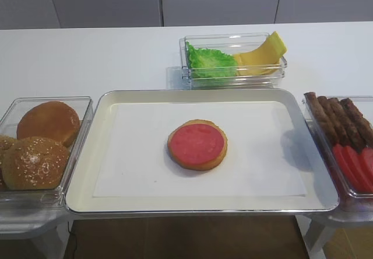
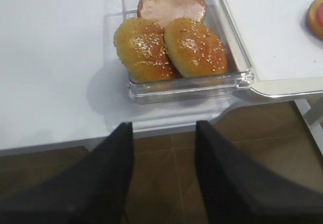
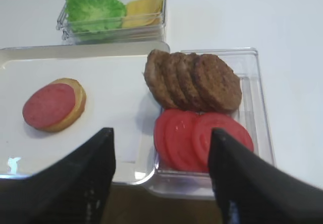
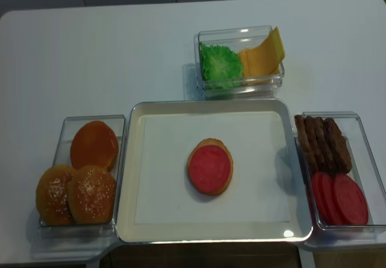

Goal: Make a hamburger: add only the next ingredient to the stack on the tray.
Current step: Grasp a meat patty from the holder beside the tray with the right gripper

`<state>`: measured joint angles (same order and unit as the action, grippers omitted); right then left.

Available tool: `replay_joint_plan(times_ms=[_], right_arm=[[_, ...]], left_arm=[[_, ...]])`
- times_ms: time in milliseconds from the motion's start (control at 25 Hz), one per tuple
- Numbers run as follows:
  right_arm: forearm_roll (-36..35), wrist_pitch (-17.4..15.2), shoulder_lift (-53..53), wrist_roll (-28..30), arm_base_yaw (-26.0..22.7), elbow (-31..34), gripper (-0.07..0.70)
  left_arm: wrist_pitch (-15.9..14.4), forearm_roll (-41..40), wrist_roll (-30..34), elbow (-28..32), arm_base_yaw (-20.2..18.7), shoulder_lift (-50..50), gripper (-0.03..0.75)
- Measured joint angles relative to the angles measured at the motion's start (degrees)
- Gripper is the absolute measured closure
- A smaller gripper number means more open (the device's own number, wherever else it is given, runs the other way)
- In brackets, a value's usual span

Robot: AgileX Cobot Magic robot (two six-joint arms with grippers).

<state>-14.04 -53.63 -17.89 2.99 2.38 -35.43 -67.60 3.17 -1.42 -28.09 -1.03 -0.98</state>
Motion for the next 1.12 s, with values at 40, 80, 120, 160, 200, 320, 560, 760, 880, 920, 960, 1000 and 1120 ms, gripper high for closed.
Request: replay_joint_plan(times_ms=[40, 80, 120, 160, 200, 320, 560, 760, 880, 920, 960, 1000, 1120], right_arm=[[-0.61, 1.24, -2.45, -0.02, 0.0, -1.16, 0.179], [-1.18, 2.84, -4.46, -0.02, 0.0, -2.14, 0.181], [-1.64, 4.21, -6.88, -0.02, 0.0, -3.34, 0.182], [-1.9, 5.24, -9.31, -0.02, 0.0, -4.53, 0.183], [-2.02, 5.93, -11.85, -0.02, 0.0, -5.76, 0.183], [-2.51, 6.61, -19.09, 0.25, 0.0, -9.11, 0.183], [-5.2, 7.67, -31.99, 4.49, 0.8, -14.68, 0.19], [-1.81, 8.3, -42.05, 2.24, 7.11, -19.41, 0.192], [4.25, 8.3, -47.76, -2.99, 11.11, -22.08, 0.192], [6.09, 8.06, -49.67, -4.51, 12.23, -22.84, 0.192], [7.63, 7.73, -51.16, -5.8, 13.09, -23.72, 0.192], [8.62, 7.44, -52.88, -7.08, 13.98, -24.55, 0.193], [11.6, 5.69, -57.52, -10.04, 16.11, -26.79, 0.216]], left_arm=[[0.0, 0.0, 0.0, 0.0, 0.0, 0.0, 0.412], [0.0, 0.0, 0.0, 0.0, 0.0, 0.0, 0.412], [0.0, 0.0, 0.0, 0.0, 0.0, 0.0, 0.412], [0.0, 0.0, 0.0, 0.0, 0.0, 0.0, 0.412], [0.0, 0.0, 0.0, 0.0, 0.0, 0.0, 0.412], [0.0, 0.0, 0.0, 0.0, 0.0, 0.0, 0.412], [0.0, 0.0, 0.0, 0.0, 0.0, 0.0, 0.412], [0.0, 0.0, 0.0, 0.0, 0.0, 0.0, 0.412], [0.0, 0.0, 0.0, 0.0, 0.0, 0.0, 0.412], [0.0, 0.0, 0.0, 0.0, 0.0, 0.0, 0.412], [0.0, 0.0, 0.0, 0.0, 0.0, 0.0, 0.412], [0.0, 0.0, 0.0, 0.0, 0.0, 0.0, 0.412], [0.0, 0.0, 0.0, 0.0, 0.0, 0.0, 0.412]])
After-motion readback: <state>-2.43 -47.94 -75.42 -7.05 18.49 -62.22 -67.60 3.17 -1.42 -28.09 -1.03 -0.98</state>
